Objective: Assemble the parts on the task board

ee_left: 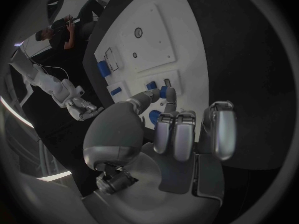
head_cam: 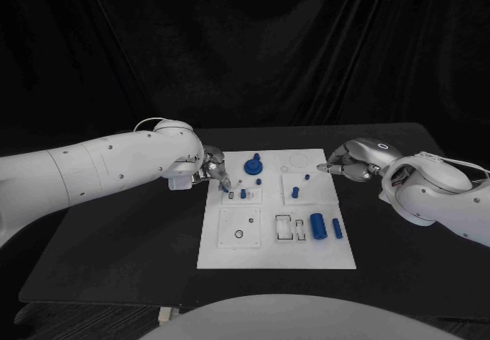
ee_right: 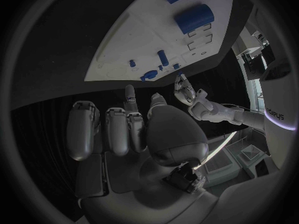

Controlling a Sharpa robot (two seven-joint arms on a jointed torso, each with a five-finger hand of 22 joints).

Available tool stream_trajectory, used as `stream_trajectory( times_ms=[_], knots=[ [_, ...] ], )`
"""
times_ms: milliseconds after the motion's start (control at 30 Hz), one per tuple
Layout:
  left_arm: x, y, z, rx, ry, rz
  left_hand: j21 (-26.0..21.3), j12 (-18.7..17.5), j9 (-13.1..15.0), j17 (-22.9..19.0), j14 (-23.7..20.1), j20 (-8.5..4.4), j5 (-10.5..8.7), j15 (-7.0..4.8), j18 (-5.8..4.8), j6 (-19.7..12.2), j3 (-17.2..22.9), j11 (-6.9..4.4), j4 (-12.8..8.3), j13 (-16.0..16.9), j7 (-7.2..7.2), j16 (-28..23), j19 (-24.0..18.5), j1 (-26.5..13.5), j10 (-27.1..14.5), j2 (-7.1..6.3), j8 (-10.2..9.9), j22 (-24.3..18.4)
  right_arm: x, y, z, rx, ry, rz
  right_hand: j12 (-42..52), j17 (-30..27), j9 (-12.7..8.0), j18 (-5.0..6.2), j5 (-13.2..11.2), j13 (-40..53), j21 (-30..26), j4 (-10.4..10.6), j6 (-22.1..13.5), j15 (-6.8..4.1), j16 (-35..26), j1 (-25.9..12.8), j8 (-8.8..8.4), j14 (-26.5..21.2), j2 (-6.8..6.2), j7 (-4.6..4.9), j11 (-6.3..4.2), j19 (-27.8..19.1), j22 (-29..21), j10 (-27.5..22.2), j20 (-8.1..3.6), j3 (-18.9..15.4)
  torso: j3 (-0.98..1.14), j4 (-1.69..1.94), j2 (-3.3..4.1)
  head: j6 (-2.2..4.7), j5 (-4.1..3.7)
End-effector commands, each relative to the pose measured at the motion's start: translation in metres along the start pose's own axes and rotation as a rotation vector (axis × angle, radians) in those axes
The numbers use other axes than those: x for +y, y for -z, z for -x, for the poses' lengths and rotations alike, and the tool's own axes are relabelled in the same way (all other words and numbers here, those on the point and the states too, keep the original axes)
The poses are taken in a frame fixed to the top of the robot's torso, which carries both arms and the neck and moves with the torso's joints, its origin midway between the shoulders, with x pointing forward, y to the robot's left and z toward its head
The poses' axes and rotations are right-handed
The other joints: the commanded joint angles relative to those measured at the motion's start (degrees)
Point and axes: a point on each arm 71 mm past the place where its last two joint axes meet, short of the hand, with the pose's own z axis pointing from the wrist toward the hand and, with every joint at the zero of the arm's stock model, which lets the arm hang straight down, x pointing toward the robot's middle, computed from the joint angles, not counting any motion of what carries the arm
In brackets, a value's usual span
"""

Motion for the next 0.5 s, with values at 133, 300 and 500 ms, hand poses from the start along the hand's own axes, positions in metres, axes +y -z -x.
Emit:
stream_trajectory(
  times_ms=[133,300,500],
  knots=[
    [-0.0067,-0.0028,0.0023,0.067,-0.038,-0.021,-0.04,0.20,-0.09,15.10,5.96,0.05,-0.25,-0.27,1.02,-0.36,2.79,-0.31,-2.65,15.08,-0.37,0.15,-0.12,-0.06,6.08,-0.45,0.13,11.43,0.0001,0.0004,-0.0012,0.005,0.000,-0.004,0.20,-0.05,0.08,0.37,0.25,15.08,-0.13,-0.17,0.41,0.38,-0.23,0.42,-0.27,3.14,-0.05,0.10,0.39,1.60,10.96,5.90,0.21,0.01,-0.02,0.05,-0.06,0.00,-0.23],
    [-0.0073,-0.0060,0.0053,0.056,-0.032,-0.017,-0.08,0.20,-0.13,15.10,5.96,0.05,-0.30,-0.27,1.03,-0.32,2.91,-0.30,-2.61,15.08,-0.34,0.15,-0.15,-0.05,6.08,-0.34,0.11,11.42,-0.0001,0.0009,-0.0010,0.004,-0.001,-0.003,0.20,-0.11,0.08,0.37,0.23,15.08,-0.13,-0.13,0.37,0.42,-0.25,0.46,-0.31,3.13,-0.08,0.09,0.38,1.61,10.96,5.90,0.24,-0.03,0.02,-0.02,0.01,0.00,-0.23],
    [-0.0075,-0.0094,0.0054,0.037,-0.020,-0.014,-0.09,0.20,-0.13,15.10,5.96,0.05,-0.30,-0.27,1.04,-0.31,2.93,-0.30,-2.60,15.08,-0.34,0.15,-0.15,-0.05,6.08,-0.32,0.10,11.41,0.0003,0.0008,-0.0010,0.003,-0.001,-0.002,0.20,-0.11,0.08,0.37,0.23,15.08,-0.13,-0.13,0.37,0.42,-0.25,0.46,-0.31,3.13,-0.08,0.09,0.38,1.61,10.96,5.90,0.24,-0.03,-0.01,-0.05,0.06,0.00,-0.17]
  ],
)
